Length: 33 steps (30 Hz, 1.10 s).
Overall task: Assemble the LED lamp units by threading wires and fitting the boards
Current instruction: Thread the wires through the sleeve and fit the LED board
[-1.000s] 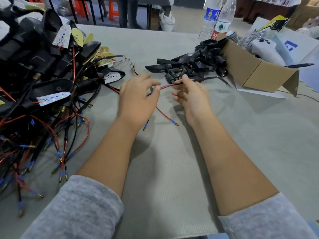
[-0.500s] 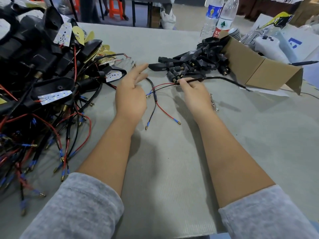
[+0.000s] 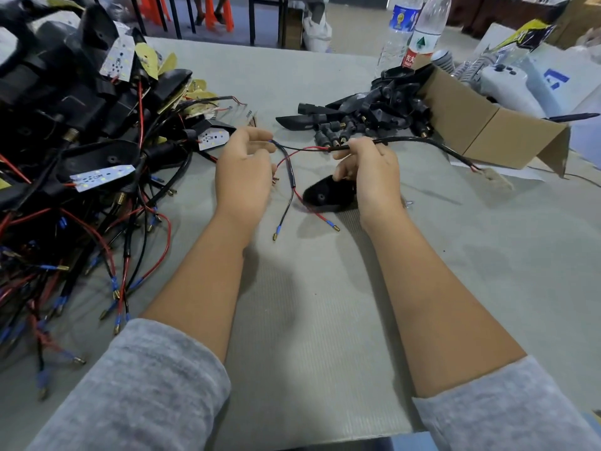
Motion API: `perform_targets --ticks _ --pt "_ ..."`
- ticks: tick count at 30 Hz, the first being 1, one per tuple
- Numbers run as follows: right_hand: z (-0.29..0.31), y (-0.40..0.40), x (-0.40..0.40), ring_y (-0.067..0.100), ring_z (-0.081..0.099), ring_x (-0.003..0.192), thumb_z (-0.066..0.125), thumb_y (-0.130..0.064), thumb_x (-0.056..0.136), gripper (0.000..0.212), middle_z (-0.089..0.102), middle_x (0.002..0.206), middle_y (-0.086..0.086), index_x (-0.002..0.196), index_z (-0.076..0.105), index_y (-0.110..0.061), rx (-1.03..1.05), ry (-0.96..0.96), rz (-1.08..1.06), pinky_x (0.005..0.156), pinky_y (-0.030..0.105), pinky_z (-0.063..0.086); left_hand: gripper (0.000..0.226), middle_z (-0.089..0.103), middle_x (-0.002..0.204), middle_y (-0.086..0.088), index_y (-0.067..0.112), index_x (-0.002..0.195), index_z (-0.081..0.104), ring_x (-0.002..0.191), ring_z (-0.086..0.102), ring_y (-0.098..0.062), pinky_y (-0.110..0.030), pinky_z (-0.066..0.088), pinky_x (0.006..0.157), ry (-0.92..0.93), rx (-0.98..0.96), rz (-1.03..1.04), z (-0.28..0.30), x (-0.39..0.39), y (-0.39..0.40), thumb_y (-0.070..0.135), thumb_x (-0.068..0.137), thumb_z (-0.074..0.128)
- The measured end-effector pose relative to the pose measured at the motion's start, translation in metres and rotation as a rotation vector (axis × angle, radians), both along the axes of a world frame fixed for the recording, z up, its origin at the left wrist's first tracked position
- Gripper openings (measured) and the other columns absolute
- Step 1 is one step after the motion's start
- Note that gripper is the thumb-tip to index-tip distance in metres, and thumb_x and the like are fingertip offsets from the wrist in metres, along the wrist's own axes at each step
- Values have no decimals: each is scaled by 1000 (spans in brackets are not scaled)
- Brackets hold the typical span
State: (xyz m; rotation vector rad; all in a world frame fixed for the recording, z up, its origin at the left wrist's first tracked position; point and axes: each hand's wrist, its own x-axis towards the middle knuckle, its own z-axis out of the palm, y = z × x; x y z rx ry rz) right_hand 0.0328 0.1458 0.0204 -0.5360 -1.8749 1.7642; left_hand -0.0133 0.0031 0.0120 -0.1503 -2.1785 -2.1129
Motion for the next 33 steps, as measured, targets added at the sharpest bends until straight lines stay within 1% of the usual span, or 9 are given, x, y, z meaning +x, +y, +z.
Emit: perform_targets --ticks 4,10,13,16,18,21,26,31,33 --pt "2 -7 2 19 57 61 49 -23 92 24 64 61 9 85 65 -5 -140 27 81 58 23 48 31 66 96 2 31 103 55 81 60 -13 -35 51 77 21 -94 -38 -4 0 1 10 82 45" --pt "4 4 -3 19 67 63 44 -13 96 21 71 71 10 92 65 -11 -405 160 -30 55 21 47 63 66 96 7 31 133 34 77 63 -10 -33 54 78 140 -187 -122 -5 6 4 23 80 67" --pt "0 8 -4 12 68 61 48 -8 97 14 70 73 6 87 58 -10 -466 187 -94 58 20 49 64 62 87 5 32 117 36 72 58 -6 -23 49 71 213 -338 -204 -9 9 3 39 71 79" --pt "-3 8 -3 9 65 61 59 -5 93 18 65 69 1 79 53 -15 -396 209 -104 61 20 49 58 63 78 9 30 101 46 72 54 -8 -30 46 70 198 -575 -311 -11 10 5 58 62 77" --pt "-3 7 -3 9 64 60 64 -1 88 22 62 67 0 79 50 -16 -378 219 -93 62 20 49 45 61 76 12 31 96 53 71 51 -6 -32 43 70 222 -667 -351 -11 10 6 52 65 77" --pt "-4 6 -4 10 63 60 65 3 87 28 59 68 3 78 45 -16 -406 236 -51 64 21 49 18 64 74 11 32 85 63 59 51 2 -26 43 65 206 -558 -388 -10 9 5 22 74 72" --pt "-2 4 -6 14 63 61 55 6 90 21 58 70 6 79 49 -12 -446 217 -61 65 23 52 23 67 78 20 36 78 67 81 63 -4 -15 49 72 238 -480 -157 -7 8 3 13 80 64" --pt "-1 4 -4 24 68 76 50 -5 98 17 64 79 16 86 60 -1 -507 223 -23 71 27 60 17 68 86 12 29 89 69 81 65 -13 -39 57 78 182 -189 -49 -2 3 -3 12 84 66" --pt "-2 3 -4 26 69 79 47 -13 102 23 65 86 19 91 61 2 -498 188 -2 72 28 60 22 68 90 7 28 94 62 78 65 -12 -34 57 76 162 -126 -30 -2 2 -3 11 82 69"
